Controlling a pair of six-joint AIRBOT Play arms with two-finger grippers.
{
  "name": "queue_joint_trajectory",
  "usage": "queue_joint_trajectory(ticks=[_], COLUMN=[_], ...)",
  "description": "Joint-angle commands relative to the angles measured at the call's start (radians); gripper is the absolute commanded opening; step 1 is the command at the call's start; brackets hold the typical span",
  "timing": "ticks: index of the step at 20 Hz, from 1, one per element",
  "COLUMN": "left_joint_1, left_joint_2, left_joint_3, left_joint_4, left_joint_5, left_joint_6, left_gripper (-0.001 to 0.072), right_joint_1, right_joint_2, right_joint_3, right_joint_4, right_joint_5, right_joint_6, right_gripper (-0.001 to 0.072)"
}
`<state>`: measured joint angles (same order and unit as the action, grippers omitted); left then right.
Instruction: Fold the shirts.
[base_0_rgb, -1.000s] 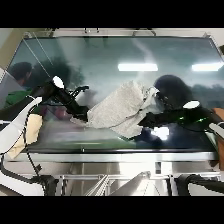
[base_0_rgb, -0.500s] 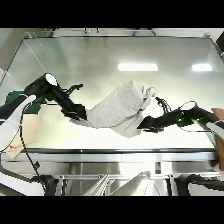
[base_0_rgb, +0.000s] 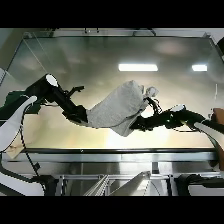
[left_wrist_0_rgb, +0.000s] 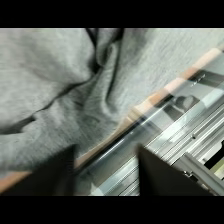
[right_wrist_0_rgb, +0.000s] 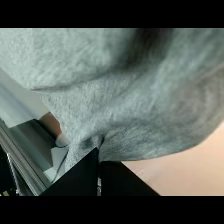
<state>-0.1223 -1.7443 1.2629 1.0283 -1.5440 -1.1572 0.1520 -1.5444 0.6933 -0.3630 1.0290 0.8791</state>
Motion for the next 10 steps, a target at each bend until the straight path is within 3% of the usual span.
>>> queue_joint_trajectory(ticks=[1, 2, 6, 10], left_joint_1=[-0.042, -0.043, -0.023, 0.004], left_joint_2=[-0.001, 0.0, 0.0, 0.0], left_joint_3=[-0.064, -0.061, 0.022, 0.153], left_joint_4=[0.034, 0.06, 0.045, 0.001], left_joint_5=[0.031, 0.04, 0.066, 0.003], left_joint_6=[0.056, 0.055, 0.029, 0.021], left_gripper=[0.013, 0.0004, 0.0007, 0.0017], right_joint_1=[0.003, 0.003, -0.002, -0.035], right_joint_2=[0.011, 0.021, 0.098, 0.201], right_joint_3=[0.002, 0.002, 0.002, 0.002], right_joint_4=[0.043, 0.043, 0.043, -0.018], right_joint_5=[0.033, 0.042, 0.071, 0.085], right_joint_6=[-0.027, -0.027, -0.027, 0.024], right_gripper=[0.0017, 0.0016, 0.0016, 0.0016])
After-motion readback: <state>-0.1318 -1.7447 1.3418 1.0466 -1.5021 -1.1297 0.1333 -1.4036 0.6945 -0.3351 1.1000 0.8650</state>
